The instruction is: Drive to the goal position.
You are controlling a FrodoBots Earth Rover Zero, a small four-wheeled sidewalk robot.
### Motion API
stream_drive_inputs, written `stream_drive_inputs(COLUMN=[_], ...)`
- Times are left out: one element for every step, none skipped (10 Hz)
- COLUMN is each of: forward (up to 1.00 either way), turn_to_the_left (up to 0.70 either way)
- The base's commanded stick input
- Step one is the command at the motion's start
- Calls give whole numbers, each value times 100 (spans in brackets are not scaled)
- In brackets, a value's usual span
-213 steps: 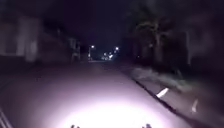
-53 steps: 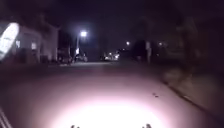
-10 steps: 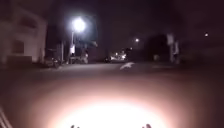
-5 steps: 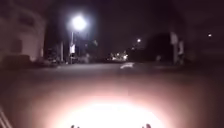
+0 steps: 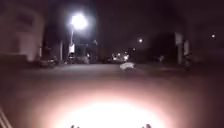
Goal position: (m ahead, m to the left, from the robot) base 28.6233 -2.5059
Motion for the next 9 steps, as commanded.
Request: stream_drive_inputs(forward=[100,100,100,100,100,100,100,100,100], turn_to_the_left=[-40,-40,-40,-40,-31,-8,-3,0,0])
